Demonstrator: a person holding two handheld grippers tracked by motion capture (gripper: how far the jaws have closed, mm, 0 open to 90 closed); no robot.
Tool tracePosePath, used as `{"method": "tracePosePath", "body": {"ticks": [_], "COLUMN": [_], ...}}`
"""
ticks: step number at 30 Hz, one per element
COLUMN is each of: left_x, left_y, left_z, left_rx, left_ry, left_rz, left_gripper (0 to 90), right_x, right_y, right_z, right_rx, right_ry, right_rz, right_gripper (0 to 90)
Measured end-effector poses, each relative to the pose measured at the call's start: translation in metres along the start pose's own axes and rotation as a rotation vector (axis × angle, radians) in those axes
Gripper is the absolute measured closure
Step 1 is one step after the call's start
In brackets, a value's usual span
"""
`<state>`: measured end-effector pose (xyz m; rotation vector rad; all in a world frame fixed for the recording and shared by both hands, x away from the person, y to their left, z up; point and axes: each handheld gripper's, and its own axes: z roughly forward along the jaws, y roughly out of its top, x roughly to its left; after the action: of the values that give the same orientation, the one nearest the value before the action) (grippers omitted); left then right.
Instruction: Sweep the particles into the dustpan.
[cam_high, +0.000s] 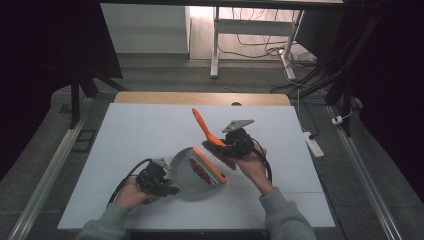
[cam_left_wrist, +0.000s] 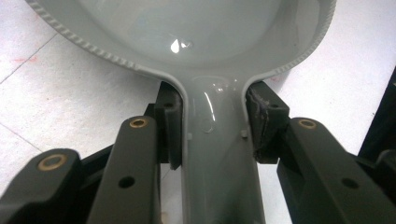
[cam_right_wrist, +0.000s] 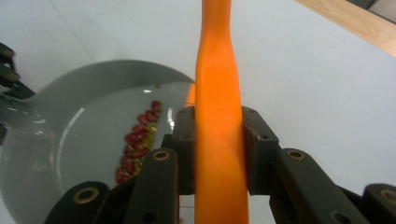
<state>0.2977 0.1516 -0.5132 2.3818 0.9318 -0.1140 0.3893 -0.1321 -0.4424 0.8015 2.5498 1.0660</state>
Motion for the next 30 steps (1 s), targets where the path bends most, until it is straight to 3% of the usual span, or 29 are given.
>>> {"method": "tracePosePath", "body": {"ticks": [9, 14, 30], "left_x": [0.000, -0.001, -0.001], "left_y": [0.000, 0.000, 0.000], "left_z": [-0.001, -0.001, -0.001], "left_rx": [-0.003, -0.006, -0.005], "left_ry": [0.000, -0.002, -0.001], "left_rz": [-0.001, -0.001, 0.001], "left_gripper": [61.6, 61.6, 61.6], "right_x": [-0.018, -0.021, 0.003], "right_y": [-0.026, -0.032, -0.028], "right_z": [-0.011, -0.013, 0.013], "right_rx": [0.046, 0.048, 0.087], "right_ry": [-0.046, -0.059, -0.025], "right_rz": [0.037, 0.050, 0.015], "right_gripper": [70.4, 70.4, 70.4]}}
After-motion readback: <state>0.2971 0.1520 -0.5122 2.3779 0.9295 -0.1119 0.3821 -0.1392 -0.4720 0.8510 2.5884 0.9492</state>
